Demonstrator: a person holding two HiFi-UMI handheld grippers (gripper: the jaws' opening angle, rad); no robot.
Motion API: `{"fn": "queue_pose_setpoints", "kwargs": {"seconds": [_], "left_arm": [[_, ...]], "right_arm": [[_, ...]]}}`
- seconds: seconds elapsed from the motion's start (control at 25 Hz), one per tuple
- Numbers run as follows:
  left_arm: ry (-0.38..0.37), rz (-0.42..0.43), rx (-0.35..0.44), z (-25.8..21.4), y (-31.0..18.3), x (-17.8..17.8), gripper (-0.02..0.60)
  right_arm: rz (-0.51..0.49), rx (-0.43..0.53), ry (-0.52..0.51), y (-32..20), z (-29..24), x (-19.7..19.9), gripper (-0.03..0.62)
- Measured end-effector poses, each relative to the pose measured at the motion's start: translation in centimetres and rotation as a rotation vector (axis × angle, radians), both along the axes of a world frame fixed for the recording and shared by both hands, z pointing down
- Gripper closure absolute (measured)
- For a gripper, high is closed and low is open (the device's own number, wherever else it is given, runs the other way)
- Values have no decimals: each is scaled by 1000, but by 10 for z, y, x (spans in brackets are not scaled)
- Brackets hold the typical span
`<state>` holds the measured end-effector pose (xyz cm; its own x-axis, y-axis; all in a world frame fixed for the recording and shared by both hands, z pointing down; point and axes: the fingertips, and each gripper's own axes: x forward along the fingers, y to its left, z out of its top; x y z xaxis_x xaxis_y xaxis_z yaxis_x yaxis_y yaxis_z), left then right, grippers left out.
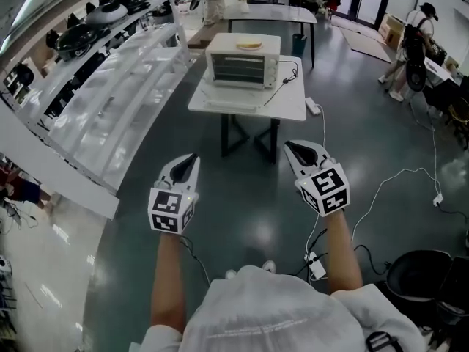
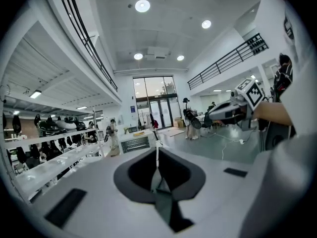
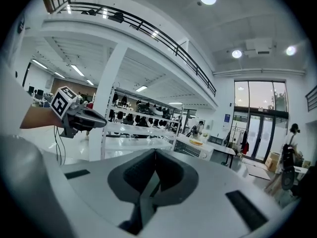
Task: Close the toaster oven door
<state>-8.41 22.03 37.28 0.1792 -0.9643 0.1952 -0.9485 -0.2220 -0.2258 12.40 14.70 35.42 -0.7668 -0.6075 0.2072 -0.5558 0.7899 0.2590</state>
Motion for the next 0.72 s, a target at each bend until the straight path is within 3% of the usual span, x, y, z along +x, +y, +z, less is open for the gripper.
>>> {"fn": "queue_pose_setpoints", "kwargs": {"seconds": [0.24, 0.36, 0.44, 0.72], "left_arm": [[37, 12, -10, 8, -9, 7, 560], [51, 15, -17, 10, -15, 12, 527], [56, 9, -31, 14, -19, 16, 488], [47, -57, -86, 40, -30, 32, 488]], "right_arm": [[-30, -36, -2, -11, 9, 2, 577], [-63, -61, -7, -17, 13, 1, 475], [-65, -66, -5, -24, 15, 4, 473], [-80, -108, -23, -46, 35, 23, 473]]}}
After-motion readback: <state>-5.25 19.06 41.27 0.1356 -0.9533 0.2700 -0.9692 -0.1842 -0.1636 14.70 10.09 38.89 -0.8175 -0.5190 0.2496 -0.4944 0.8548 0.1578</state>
